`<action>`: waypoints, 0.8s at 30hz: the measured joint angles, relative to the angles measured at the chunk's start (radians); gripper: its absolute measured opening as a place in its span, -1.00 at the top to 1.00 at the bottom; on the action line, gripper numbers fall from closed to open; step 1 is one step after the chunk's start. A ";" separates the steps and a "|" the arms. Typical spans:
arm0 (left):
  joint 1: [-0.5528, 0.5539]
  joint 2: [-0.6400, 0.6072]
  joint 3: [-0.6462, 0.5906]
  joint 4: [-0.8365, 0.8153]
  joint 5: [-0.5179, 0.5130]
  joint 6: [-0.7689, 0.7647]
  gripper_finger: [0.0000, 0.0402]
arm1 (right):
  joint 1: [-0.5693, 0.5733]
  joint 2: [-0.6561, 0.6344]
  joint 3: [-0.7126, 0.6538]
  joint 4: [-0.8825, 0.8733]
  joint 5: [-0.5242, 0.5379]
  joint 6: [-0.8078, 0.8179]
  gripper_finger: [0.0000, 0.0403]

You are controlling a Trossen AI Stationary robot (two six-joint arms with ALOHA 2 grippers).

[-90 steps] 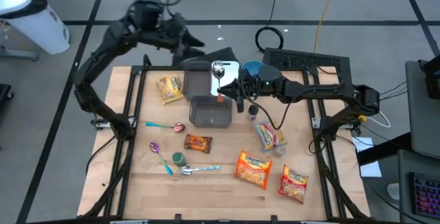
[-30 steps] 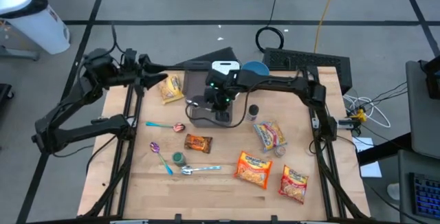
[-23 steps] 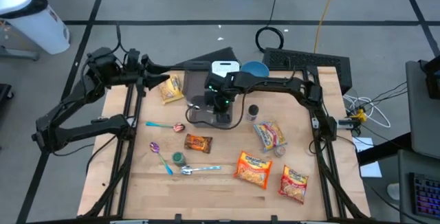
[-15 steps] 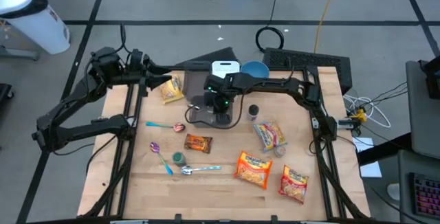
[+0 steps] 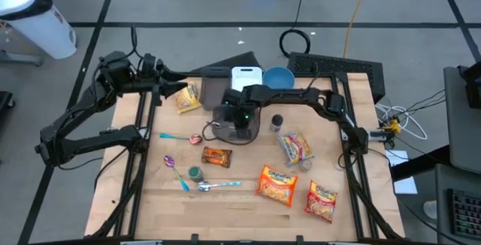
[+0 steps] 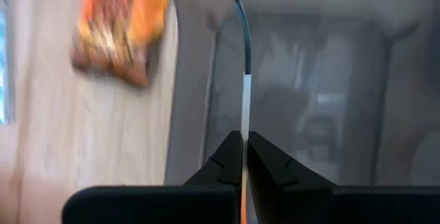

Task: Pick & Place Food Item
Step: Put the orange spoon into the bottom black bin

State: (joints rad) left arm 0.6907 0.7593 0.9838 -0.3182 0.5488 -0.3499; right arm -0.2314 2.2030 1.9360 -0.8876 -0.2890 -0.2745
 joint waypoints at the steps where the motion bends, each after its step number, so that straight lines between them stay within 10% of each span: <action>1: 0.000 0.000 0.000 0.000 0.000 0.000 -0.14 | 0.002 0.003 -0.001 -0.005 0.000 0.000 1.00; 24: 0.000 0.000 0.001 -0.001 -0.027 0.014 -0.14 | 0.007 0.021 0.001 0.013 0.000 -0.006 1.00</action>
State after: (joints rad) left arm 0.6907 0.7593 0.9844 -0.3187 0.5213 -0.3356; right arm -0.2245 2.2238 1.9373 -0.8744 -0.2890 -0.2804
